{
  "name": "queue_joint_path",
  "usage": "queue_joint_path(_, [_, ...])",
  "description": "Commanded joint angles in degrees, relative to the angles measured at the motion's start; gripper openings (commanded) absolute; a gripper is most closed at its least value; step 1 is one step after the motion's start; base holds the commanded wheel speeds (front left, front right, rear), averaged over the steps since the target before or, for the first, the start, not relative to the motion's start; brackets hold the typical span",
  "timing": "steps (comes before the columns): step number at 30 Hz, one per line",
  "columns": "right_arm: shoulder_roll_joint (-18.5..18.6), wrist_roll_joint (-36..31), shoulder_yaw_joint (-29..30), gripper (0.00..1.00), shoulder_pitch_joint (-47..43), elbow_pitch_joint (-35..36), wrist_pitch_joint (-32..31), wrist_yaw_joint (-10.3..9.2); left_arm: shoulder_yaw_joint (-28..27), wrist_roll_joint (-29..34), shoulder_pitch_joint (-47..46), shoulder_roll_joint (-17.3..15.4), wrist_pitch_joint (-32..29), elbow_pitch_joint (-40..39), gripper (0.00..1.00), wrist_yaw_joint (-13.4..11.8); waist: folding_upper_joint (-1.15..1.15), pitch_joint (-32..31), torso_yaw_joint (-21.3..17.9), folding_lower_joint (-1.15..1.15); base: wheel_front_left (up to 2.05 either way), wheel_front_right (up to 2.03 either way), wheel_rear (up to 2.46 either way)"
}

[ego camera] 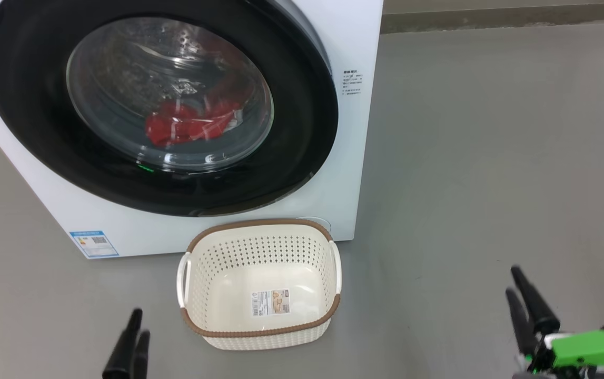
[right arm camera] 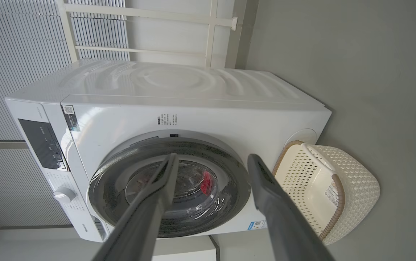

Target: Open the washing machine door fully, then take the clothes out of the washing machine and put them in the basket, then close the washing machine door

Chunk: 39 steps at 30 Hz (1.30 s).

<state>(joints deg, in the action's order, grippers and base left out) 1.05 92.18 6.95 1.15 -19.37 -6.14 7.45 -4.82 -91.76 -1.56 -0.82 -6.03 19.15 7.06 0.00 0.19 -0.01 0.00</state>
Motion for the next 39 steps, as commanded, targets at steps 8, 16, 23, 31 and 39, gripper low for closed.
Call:
queue_joint_path(8, [0.27, -0.22, -1.19, 1.0, 1.45, 1.07, 0.82, 0.0, 1.03, 0.45, -1.36, -0.28, 1.01, -0.69, 1.0, 0.03, 0.0, -0.07, -0.03, 0.13, 0.0, 0.0, 0.0])
queue_joint_path(16, [0.81, -1.97, -3.24, 1.0, 2.58, 1.52, 2.47, 0.0, 2.23, 1.93, -2.4, -0.67, 2.53, -0.94, 1.0, 0.05, 0.0, 0.11, -0.1, 0.01, 0.0, 0.0, 0.0])
queue_joint_path(23, [1.45, -5.43, -5.29, 1.0, 3.83, 1.48, 3.79, 0.01, 2.83, 4.72, -3.33, -0.91, 3.77, -1.33, 1.0, 0.08, 0.0, 0.13, -0.18, 0.0, 0.0, 0.0, 0.0])
queue_joint_path(31, [1.65, -9.96, -6.85, 1.0, 4.96, 1.27, 4.97, 0.01, 3.07, 9.65, -4.1, -0.91, 4.94, -2.32, 1.0, 0.1, 0.0, 0.18, -0.24, 0.0, 0.0, 0.0, 0.0])
queue_joint_path(39, [2.1, -17.88, -9.18, 1.0, 6.52, 0.61, 6.49, 0.01, 3.91, 17.66, -4.71, -0.96, 6.46, -3.21, 1.0, 0.13, 0.0, 0.21, -0.4, 0.0, 0.0, 0.0, 0.0])
